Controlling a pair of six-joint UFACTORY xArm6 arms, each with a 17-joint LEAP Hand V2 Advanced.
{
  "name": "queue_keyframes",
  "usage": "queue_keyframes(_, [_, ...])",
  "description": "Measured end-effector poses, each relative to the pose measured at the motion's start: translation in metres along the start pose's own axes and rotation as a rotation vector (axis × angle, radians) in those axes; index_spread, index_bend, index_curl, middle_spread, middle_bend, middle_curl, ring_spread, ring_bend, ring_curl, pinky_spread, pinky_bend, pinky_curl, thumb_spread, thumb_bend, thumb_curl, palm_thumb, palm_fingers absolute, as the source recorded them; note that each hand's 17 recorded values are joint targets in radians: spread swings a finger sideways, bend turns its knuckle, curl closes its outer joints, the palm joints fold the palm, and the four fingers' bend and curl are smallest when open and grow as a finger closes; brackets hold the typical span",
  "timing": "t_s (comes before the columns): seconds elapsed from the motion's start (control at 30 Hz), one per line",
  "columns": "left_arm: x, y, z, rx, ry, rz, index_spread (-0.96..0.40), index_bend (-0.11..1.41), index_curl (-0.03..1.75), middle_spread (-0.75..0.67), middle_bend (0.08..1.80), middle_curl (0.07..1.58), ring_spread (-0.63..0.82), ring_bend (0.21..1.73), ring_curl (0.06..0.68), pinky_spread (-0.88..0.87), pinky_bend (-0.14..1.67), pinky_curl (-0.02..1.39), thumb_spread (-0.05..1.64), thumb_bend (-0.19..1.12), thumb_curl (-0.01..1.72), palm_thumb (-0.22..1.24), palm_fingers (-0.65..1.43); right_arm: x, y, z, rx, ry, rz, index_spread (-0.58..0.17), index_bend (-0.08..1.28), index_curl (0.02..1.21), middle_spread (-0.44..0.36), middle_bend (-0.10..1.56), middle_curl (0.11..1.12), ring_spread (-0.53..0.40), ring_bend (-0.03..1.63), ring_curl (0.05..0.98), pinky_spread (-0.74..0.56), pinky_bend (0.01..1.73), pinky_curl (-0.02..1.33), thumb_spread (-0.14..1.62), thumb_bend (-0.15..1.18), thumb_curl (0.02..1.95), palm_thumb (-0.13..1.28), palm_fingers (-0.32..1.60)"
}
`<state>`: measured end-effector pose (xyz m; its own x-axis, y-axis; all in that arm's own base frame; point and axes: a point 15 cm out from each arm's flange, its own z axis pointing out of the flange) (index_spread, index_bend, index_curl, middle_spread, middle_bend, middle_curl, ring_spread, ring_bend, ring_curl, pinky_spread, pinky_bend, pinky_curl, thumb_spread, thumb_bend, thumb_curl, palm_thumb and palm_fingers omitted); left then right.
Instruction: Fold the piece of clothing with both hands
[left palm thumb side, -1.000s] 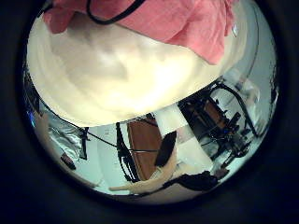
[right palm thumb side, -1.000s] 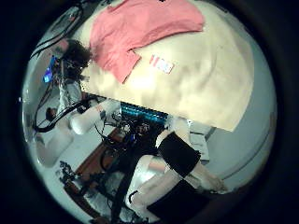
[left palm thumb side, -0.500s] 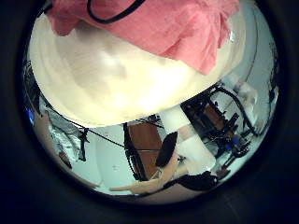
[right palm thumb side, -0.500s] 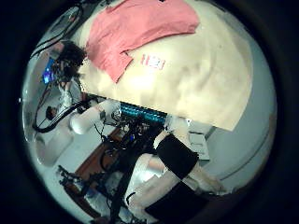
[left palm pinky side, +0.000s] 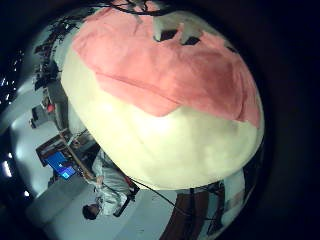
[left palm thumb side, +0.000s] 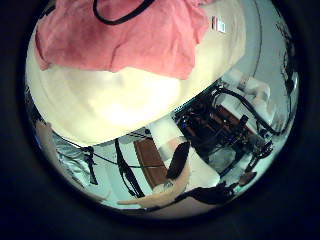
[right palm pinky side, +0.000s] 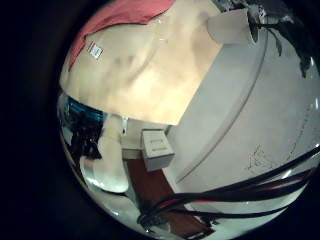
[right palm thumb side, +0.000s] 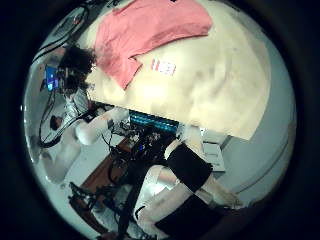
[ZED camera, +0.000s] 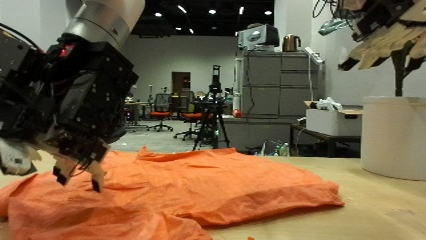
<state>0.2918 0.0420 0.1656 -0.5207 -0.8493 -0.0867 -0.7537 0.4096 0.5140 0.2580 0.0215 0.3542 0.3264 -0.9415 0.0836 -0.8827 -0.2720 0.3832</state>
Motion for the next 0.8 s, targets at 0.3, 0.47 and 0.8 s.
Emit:
queue_keyframes(0.3, [0.0,-0.001,0.028,-0.057,0.02,0.001,0.08,0.15,0.27,0.28,0.17,0.25,0.5,0.39,0.228,0.51,0.22,0.32,0.91,-0.03,0.31,0.07,-0.05,0.005,0.0,0.001,-0.003,-0.011,0.019,-0.33,0.17,0.31,0.11,0.18,0.29,0.249,0.2,0.255,0.33,0.3,0.32,1.25,-0.01,0.23,0.49,0.09])
queue_keyframes(0.47, [-0.023,0.009,0.04,-0.095,0.012,-0.032,0.08,0.15,0.27,0.27,0.18,0.25,0.5,0.38,0.227,0.51,0.22,0.32,0.91,-0.03,0.31,0.07,-0.05,0.005,0.001,0.0,0.001,-0.012,0.021,-0.333,0.18,0.31,0.111,0.18,0.29,0.241,0.2,0.255,0.33,0.3,0.32,1.25,-0.01,0.23,0.49,0.09])
queue_keyframes(0.8, [-0.074,0.015,0.03,-0.084,-0.014,-0.114,0.08,0.16,0.27,0.27,0.18,0.26,0.51,0.36,0.222,0.51,0.21,0.32,0.91,-0.03,0.31,0.07,-0.05,0.006,0.0,0.0,0.006,-0.011,0.022,-0.333,0.18,0.32,0.111,0.18,0.29,0.238,0.2,0.255,0.33,0.3,0.32,1.25,-0.01,0.23,0.49,0.09])
